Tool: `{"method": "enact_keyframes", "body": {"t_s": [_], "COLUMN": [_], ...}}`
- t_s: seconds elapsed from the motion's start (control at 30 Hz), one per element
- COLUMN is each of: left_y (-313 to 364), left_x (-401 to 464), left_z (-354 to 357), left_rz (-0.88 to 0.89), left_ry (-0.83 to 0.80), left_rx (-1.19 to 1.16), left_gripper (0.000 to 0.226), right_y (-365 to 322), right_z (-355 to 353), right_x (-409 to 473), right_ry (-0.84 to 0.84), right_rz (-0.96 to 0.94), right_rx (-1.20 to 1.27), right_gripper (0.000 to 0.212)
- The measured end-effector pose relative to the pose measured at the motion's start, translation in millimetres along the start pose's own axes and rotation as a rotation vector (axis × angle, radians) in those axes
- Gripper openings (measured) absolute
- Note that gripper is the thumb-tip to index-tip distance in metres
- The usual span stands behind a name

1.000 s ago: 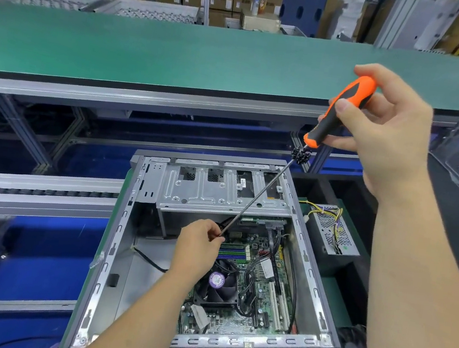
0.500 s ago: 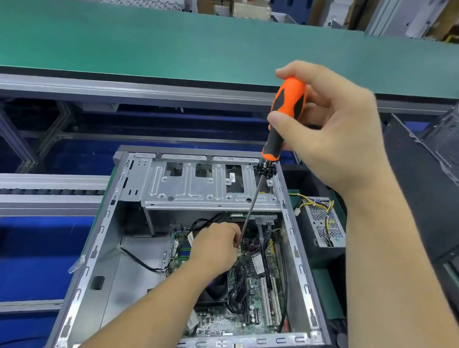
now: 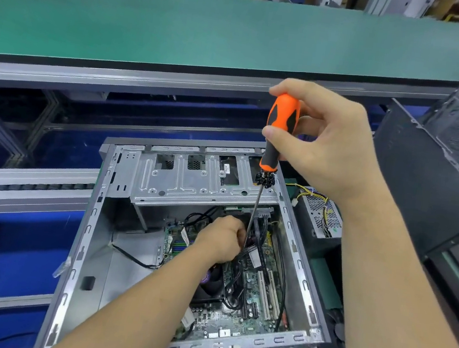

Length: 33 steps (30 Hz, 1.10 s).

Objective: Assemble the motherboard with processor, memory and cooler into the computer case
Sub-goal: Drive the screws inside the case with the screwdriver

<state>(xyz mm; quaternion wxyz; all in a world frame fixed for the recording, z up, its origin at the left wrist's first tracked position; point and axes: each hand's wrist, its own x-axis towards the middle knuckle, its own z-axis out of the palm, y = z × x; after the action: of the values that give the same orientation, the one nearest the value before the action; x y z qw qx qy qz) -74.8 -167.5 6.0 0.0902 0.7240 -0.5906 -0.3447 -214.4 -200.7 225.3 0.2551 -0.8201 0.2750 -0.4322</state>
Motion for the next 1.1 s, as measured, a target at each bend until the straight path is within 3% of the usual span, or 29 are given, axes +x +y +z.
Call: {"method": "enact_keyframes", "body": {"t_s": [0.17, 0.27, 0.33, 0.53, 0.73, 1.1], "left_y": [-9, -13, -16, -5, 15, 19], "left_x": [-4, -10, -14, -34, -48, -52], "left_z": [2, 3, 2, 6, 21, 24], "left_rz": [-0.006, -0.018, -0.025, -0.038, -0.049, -0.051], "left_ry": [-0.02, -0.012, -0.047, -0.073, -0.057, -0.104], "left_rx": [-0.085, -0.079, -0.031, 0.145, 0.376, 0.514], "left_gripper": [0.032, 0.02, 0.015, 0.039, 0.038, 0.034], "right_y": [4, 6, 7, 12, 17, 22], "right_z": [0, 0, 1, 5, 8, 6], "right_x": [-1, -2, -3, -7, -9, -7], "right_ry": [-0.009, -0.003, 0.001, 0.006, 0.017, 0.008], "right_rz": [0.0, -0.007, -0.005, 0.029, 0.054, 0.078], "right_rx": [-0.014, -0.026, -0.031, -0.018, -0.001, 0.027], "right_gripper": [0.038, 0.038, 0.037, 0.037, 0.037, 0.037]}}
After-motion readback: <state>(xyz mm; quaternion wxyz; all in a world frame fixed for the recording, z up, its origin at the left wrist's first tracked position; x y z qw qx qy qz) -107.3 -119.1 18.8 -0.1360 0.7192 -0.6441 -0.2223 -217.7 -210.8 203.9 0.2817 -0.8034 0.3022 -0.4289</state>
